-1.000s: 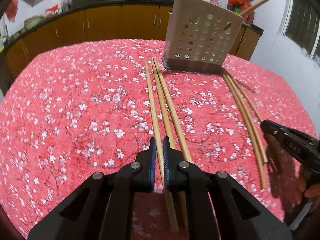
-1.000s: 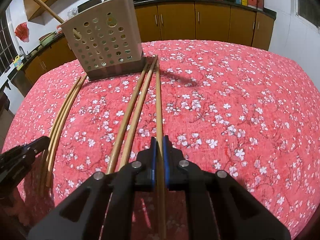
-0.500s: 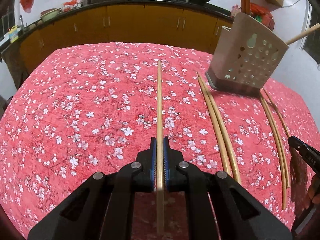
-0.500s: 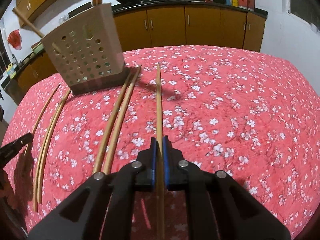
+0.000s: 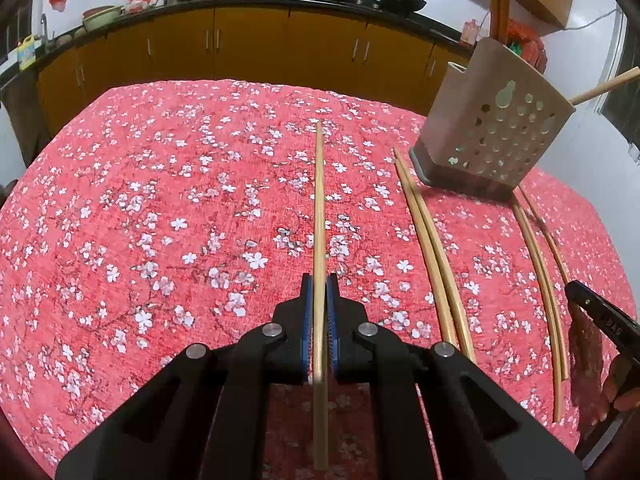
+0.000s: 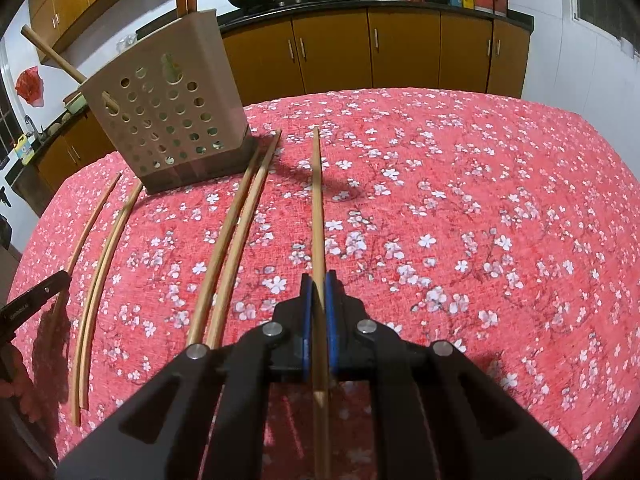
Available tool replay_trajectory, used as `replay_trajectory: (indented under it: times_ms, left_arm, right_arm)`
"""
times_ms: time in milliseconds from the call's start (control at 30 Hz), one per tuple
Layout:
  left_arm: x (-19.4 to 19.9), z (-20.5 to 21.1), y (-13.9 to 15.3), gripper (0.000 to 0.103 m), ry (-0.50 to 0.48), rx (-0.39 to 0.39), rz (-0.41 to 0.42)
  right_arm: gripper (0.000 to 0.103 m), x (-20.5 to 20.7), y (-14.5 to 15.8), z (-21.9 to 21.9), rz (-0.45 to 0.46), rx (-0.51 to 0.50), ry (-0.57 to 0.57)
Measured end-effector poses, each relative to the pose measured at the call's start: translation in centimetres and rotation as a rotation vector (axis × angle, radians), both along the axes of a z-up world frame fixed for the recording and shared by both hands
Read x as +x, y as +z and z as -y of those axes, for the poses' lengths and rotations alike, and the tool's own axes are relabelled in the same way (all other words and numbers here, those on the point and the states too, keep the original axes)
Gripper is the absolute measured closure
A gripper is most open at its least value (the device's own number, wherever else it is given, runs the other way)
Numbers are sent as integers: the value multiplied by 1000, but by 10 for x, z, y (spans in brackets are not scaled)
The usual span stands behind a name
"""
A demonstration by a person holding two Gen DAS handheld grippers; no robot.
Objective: Organize utensils
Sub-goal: 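Lift the held chopsticks off the cloth with both tools, then raise both held chopsticks upright and carry them over the beige holder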
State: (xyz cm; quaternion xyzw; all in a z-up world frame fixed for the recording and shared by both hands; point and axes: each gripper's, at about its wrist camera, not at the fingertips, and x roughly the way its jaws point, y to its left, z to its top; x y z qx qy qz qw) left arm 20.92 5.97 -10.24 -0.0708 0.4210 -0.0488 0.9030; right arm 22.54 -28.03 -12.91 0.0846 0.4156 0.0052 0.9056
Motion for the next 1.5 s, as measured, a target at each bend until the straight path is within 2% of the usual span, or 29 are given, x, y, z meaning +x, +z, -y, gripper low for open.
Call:
replay_trajectory:
  times_ms: [1267,1500]
  left_arm:
    - [-5,0,2,94,12,-41,-1]
    - [-21,7,2,94,-3,17,-1]
  right_arm:
    - [95,-2,0,1,4,44,-9]
    - [95,-15,0,-1,1,27,-2]
